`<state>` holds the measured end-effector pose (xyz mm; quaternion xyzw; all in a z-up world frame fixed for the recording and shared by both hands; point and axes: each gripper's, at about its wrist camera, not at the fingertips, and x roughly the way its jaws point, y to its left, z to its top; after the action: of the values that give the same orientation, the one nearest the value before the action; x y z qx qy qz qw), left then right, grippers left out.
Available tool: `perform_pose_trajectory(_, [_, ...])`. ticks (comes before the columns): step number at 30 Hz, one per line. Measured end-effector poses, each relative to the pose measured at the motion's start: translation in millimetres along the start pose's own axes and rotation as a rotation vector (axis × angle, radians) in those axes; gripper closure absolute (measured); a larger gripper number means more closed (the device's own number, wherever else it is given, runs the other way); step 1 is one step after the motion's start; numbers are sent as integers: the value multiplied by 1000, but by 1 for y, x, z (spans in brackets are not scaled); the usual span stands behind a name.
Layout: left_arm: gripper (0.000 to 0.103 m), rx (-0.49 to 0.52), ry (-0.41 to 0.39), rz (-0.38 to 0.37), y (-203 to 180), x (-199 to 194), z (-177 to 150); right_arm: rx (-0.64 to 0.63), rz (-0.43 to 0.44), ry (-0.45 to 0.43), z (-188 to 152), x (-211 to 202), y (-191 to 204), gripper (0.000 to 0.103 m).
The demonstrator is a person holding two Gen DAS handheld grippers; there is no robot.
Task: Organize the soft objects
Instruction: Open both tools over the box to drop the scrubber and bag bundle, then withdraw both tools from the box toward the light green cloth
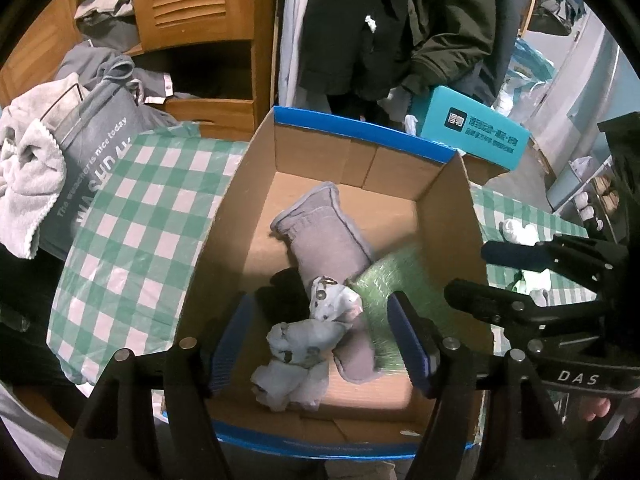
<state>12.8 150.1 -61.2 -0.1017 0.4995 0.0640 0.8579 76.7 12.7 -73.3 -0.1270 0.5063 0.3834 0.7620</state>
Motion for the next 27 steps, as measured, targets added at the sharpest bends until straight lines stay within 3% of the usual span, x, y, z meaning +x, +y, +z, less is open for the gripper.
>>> perform_pose_trajectory(2, [32, -2, -2, -2, -1, -1, 0, 8, -6, -12, -1, -4, -2, 38])
perform_pose_trajectory(27, [32, 82, 2, -75, -54, -6, -4, 112, -52, -46, -32, -38, -49, 36])
